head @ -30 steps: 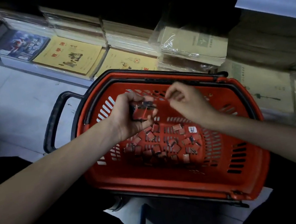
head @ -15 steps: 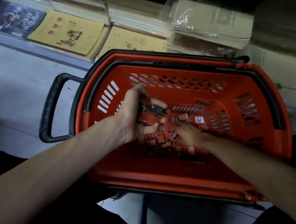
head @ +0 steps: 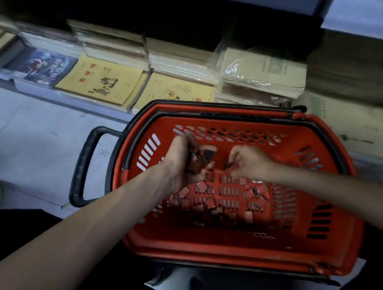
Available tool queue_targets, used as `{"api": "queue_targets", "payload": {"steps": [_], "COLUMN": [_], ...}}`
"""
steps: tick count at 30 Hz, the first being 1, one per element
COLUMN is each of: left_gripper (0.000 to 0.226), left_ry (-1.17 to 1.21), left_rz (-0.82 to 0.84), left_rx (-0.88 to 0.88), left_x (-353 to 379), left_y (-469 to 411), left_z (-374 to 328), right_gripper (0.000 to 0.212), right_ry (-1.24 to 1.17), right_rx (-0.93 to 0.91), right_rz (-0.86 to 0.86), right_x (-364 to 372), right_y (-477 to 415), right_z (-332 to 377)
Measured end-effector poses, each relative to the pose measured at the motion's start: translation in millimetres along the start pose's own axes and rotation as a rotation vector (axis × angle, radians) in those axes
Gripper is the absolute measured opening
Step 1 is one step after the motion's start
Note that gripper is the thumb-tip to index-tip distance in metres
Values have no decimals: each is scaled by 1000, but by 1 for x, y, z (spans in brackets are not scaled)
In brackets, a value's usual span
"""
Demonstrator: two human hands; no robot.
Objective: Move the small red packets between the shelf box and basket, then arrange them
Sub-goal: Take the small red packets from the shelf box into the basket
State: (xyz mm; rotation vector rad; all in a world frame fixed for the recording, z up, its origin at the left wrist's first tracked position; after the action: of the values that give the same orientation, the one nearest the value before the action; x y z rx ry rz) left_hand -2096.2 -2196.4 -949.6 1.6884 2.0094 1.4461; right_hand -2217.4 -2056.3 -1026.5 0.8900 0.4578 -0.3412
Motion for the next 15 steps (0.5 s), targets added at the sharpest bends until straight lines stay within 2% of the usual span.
{"api": "queue_targets", "payload": {"steps": [5,8,10,12,15], "left_gripper": [30,24,21,25,47], "left_ry": [-19,20,47,50,67], "left_rz": [55,98,128,143,164], "left_rx": [59,101,140,191,272], "left_x": [25,45,58,68,88], "left_y": [10,17,24,30,41], "left_z": [-9,-19,-28,-39,-57], "right_gripper": [31,32,30,26,18], "right_ry": [-418,-644,-727,-776,-748], "right_rx": [-162,-292,-315,-326,-380], "right_rz": [-165,-89,-50,-57,-104], "right_x": [-81,-92,-92,-95,-113], "right_y": [92,130,134,136,146], "right_z": [76,104,110,114,115]}}
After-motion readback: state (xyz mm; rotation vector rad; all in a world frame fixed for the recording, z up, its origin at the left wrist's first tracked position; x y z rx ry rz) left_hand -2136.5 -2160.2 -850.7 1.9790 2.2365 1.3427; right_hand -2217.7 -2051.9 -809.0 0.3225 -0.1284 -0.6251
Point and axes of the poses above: each hand's wrist, its own y-axis away from the middle knuckle, its own x-axis out of the palm, z = x × y, the point moved 7 cm from there along -y, towards the middle knuckle, and after that the axes turned 15 degrees about z, right-handed, at the moved point
